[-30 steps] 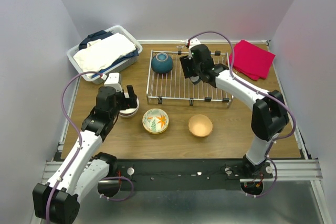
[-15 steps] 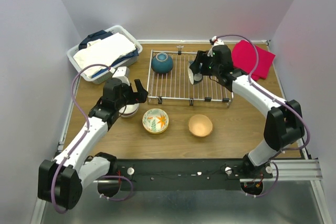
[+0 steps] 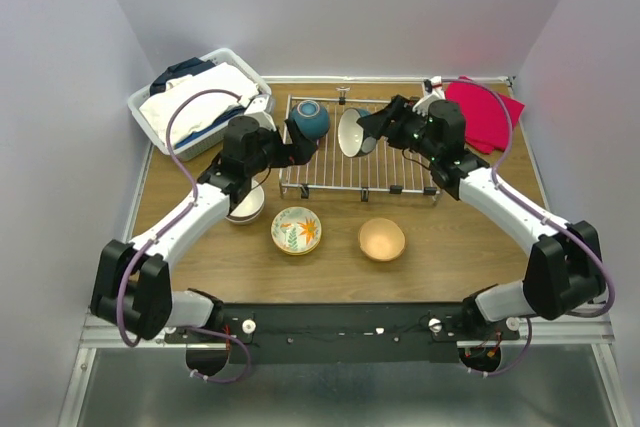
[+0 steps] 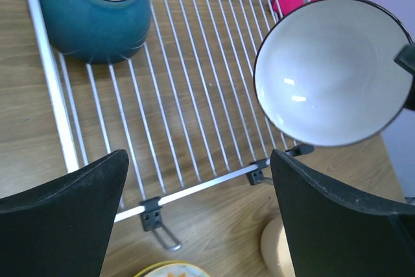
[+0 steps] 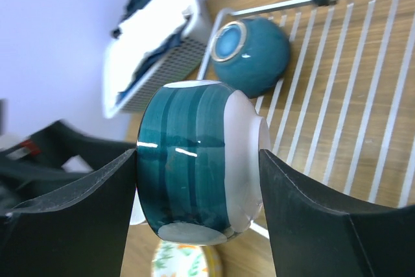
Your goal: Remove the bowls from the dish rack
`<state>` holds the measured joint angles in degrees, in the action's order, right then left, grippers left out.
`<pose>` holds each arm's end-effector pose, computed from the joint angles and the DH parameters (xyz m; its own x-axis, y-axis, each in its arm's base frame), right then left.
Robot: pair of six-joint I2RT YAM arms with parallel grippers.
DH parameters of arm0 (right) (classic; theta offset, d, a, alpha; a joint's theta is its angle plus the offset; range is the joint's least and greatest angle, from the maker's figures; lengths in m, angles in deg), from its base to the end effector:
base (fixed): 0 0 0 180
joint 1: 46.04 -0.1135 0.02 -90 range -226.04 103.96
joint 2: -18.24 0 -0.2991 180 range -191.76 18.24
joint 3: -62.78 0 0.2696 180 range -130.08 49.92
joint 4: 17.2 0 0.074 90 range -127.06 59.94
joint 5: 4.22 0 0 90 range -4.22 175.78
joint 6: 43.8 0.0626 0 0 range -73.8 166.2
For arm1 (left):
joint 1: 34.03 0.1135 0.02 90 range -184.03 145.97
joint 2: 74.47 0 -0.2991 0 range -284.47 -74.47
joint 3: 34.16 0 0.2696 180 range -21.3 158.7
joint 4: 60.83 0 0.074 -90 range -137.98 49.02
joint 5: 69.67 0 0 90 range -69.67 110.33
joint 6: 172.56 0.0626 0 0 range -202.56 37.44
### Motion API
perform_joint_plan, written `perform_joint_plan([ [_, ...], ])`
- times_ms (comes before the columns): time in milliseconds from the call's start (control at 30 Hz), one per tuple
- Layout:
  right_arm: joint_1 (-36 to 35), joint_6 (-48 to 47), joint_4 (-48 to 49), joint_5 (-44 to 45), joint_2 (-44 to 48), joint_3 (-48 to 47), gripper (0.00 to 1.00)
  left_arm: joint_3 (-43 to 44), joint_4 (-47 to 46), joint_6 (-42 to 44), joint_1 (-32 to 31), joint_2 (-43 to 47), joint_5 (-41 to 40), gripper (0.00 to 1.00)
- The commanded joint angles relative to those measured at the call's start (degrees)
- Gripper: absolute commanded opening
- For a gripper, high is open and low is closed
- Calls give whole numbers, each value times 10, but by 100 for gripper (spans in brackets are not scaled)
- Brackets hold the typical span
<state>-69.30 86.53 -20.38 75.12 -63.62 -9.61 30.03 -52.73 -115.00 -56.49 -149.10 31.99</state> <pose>0.3407 0.1590 0.3356 -0.5119 0.4723 -0.7176 -0.2921 0.6899 0.6624 0.3040 -0.1393 0.3100 -0.5437 -0.3437 -0.7657 0.3076 0.7672 -0.5628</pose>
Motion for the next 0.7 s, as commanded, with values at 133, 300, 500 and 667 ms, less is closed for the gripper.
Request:
perform_joint_plan([
  [133, 2, 145, 170, -87, 57, 78, 35, 53, -78, -82, -30, -75, 20, 97],
  [300, 2, 174, 203, -103, 70, 107, 35, 76, -73, -96, -48, -109, 9, 91],
  [500, 2, 196, 233, -115, 88, 134, 35, 83, -63, -116, -65, -132, -12, 77],
  [667, 2, 200, 243, -116, 101, 148, 35, 81, -68, -124, -72, -136, -7, 48],
])
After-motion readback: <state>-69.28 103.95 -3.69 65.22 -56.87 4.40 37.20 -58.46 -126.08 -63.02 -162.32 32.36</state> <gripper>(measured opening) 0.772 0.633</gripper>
